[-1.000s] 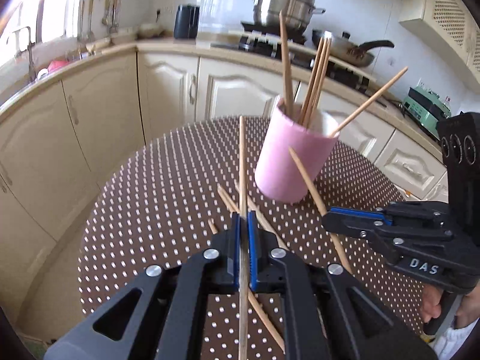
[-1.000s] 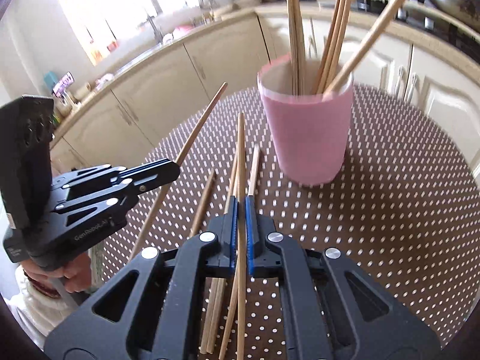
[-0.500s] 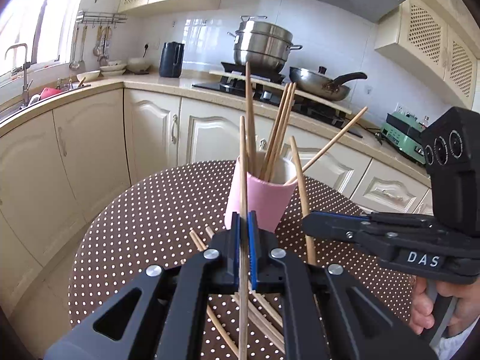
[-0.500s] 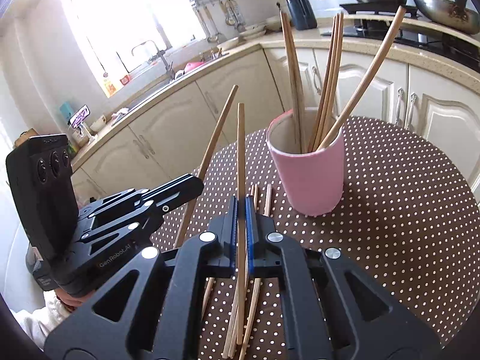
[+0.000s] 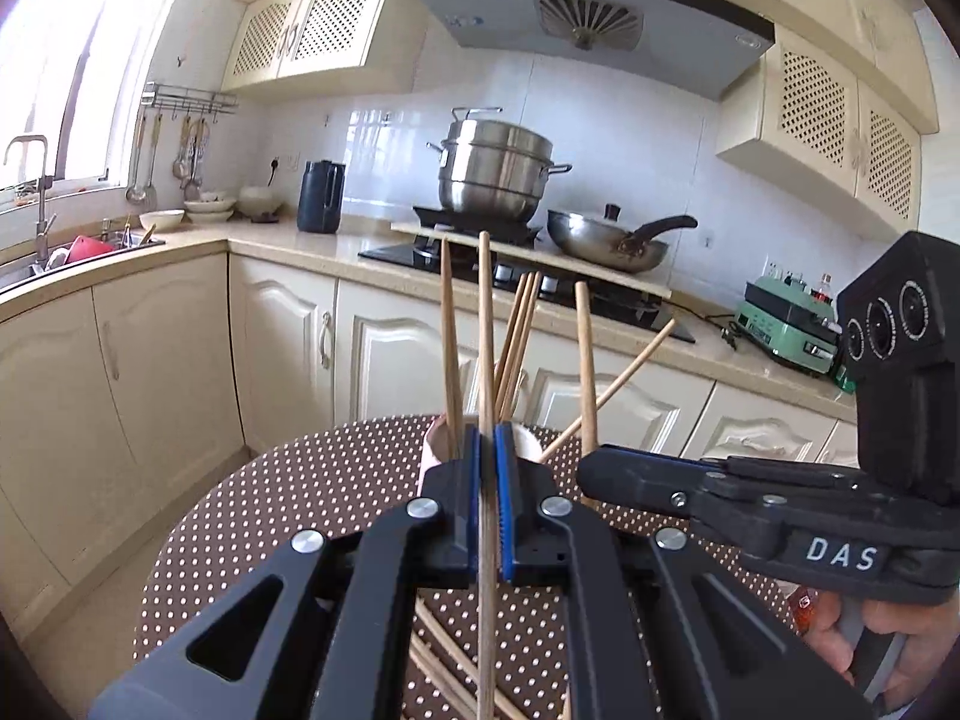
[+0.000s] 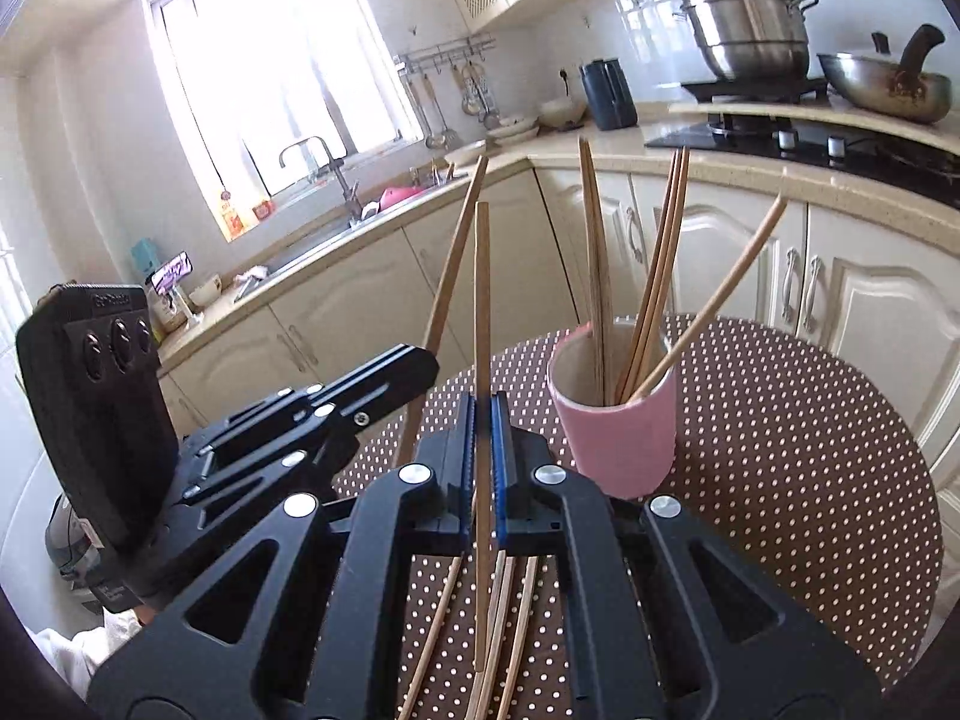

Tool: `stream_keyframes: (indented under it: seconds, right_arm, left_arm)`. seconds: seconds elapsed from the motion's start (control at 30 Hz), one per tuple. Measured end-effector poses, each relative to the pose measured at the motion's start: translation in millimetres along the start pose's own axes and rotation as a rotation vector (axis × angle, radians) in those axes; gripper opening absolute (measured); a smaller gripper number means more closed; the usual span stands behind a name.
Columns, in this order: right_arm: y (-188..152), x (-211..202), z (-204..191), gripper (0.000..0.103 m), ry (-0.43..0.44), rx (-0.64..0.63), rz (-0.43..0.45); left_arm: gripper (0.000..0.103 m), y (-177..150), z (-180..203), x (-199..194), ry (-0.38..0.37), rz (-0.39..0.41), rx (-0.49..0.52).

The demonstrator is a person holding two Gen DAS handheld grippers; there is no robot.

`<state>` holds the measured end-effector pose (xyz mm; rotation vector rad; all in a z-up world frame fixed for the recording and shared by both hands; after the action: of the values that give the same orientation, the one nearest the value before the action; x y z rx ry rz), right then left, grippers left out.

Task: Organize utensils
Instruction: 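Lift both held chopsticks upright and carry them over the pink cup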

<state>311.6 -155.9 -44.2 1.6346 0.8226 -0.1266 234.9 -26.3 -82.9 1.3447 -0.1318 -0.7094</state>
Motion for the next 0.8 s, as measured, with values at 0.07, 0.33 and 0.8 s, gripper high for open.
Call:
stream_keyframes:
  seconds: [0.07, 0.33, 0.8]
  right_arm:
    - [5.3, -5.6, -1.8, 0.006, -0.01, -0.006, 0.028]
    - [24.0, -12.3, 2.0, 0.006, -0.023, 0.015, 0.101]
    - [63.8, -8.6, 13.3, 0.006, -0.05, 0.025, 0.224]
  left_arm:
    - [0.006, 5.5, 2.5, 1.6, -0.006, 0.024, 0.005]
    - [0.006, 30.4, 11.6, 12.9, -0.02, 0.118, 0.045]
    - [0.006, 57.3, -2.1, 30.3, -0.083, 0.305, 0.048]
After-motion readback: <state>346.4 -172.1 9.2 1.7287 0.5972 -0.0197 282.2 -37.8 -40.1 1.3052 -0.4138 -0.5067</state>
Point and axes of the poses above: each gripper's, at about its wrist camera, not at the fingertips, and x roughly the way its jaws point, z to its right, y to its top, the point moved 1 cm from there along x, roughly the way its jaws point, and after that the axes turned 11 degrees about -y, right-handed, at the moved point
